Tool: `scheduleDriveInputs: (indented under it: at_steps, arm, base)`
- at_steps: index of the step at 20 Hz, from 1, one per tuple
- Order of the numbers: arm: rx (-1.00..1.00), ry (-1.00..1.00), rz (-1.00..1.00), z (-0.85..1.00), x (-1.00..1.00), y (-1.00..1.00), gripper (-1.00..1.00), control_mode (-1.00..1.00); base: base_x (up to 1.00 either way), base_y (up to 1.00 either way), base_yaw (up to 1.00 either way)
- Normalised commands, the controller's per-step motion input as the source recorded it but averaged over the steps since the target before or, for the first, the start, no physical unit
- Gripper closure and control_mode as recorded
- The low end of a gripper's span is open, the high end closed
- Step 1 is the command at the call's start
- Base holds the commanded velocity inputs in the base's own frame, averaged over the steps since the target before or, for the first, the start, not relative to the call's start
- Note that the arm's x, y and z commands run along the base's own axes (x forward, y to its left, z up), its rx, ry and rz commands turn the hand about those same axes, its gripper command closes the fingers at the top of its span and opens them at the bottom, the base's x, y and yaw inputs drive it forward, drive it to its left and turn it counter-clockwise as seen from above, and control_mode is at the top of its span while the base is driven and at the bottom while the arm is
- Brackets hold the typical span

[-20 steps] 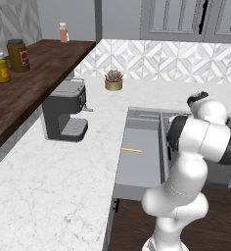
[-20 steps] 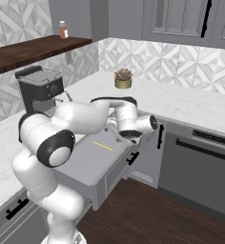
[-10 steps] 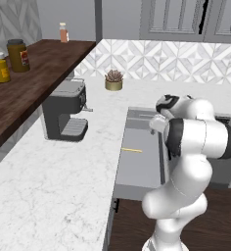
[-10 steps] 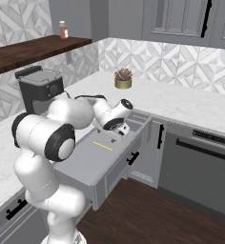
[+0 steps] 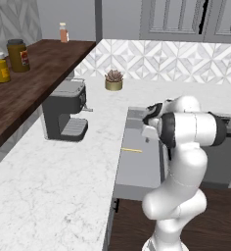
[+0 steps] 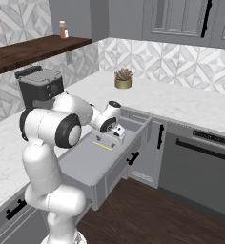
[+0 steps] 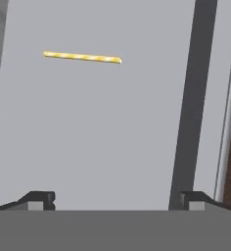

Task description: Take a straw from the drawer in front and place it inside the glass cup on the dining counter.

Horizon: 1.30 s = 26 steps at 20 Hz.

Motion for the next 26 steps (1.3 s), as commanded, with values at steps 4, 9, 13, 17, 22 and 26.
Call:
scheduleDriveInputs:
  at_steps: [4, 9, 13, 17, 22, 26]
  arm:
    - [-0.13, 0.05, 0.00, -0.54, 0.19, 0.00, -1.00, -1.00]
    - [-0.10, 0.00, 0.00, -0.49, 0.15, 0.00, -1.00, -1.00]
    - [-0.09, 0.00, 0.00, -0.41, 0.27, 0.00, -1.00, -1.00]
    - [-0.10, 0.00, 0.00, -0.40, 0.19, -0.01, -1.00, -1.00]
    - [-0.10, 0.00, 0.00, -0.35, 0.09, -0.12, -1.00, -1.00]
    - [-0.08, 0.00, 0.00, -0.31, 0.10, -0.18, -1.00, -1.00]
  base:
    - [0.00, 0.00, 0.00]
    - [0.00, 0.00, 0.00]
    - [0.00, 0.00, 0.00]
    - [0.00, 0.00, 0.00]
    - [0.00, 0.00, 0.00]
    - [0.00, 0.00, 0.00]
